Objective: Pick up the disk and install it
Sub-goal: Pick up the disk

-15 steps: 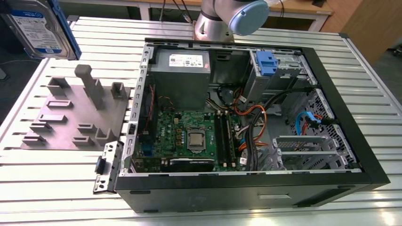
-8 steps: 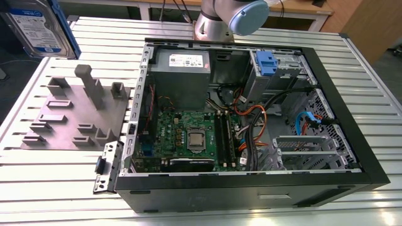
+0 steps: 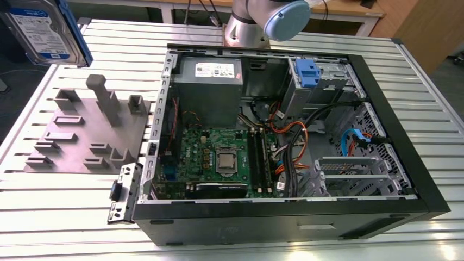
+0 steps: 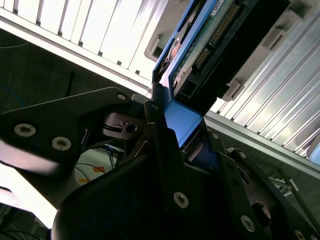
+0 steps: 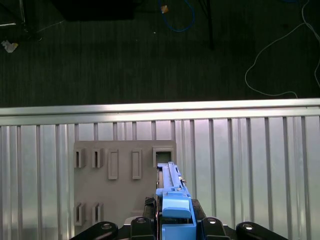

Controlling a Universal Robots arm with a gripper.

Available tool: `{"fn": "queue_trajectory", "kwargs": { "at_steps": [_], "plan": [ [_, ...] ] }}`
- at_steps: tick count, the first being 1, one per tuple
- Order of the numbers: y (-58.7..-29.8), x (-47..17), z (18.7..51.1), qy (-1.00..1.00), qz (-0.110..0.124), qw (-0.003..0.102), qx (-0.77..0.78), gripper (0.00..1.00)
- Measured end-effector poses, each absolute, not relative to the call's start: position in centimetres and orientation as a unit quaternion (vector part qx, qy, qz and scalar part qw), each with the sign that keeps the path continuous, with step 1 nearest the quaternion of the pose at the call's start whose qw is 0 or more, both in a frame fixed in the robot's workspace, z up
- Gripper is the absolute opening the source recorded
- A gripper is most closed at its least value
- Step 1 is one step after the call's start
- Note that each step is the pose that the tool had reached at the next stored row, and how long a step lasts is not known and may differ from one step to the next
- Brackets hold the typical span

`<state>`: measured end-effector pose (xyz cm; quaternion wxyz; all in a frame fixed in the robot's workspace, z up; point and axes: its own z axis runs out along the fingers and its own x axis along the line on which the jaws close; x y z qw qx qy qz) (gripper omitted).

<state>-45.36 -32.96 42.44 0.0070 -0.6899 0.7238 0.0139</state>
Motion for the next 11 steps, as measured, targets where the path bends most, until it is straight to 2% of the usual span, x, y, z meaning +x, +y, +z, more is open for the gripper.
{"fn": "queue_trajectory", "kwargs": {
  "at_steps": [11],
  "plan": [
    [-32.96, -45.36, 43.15, 0.724, 0.014, 0.007, -0.69, 0.36]
  ]
}}
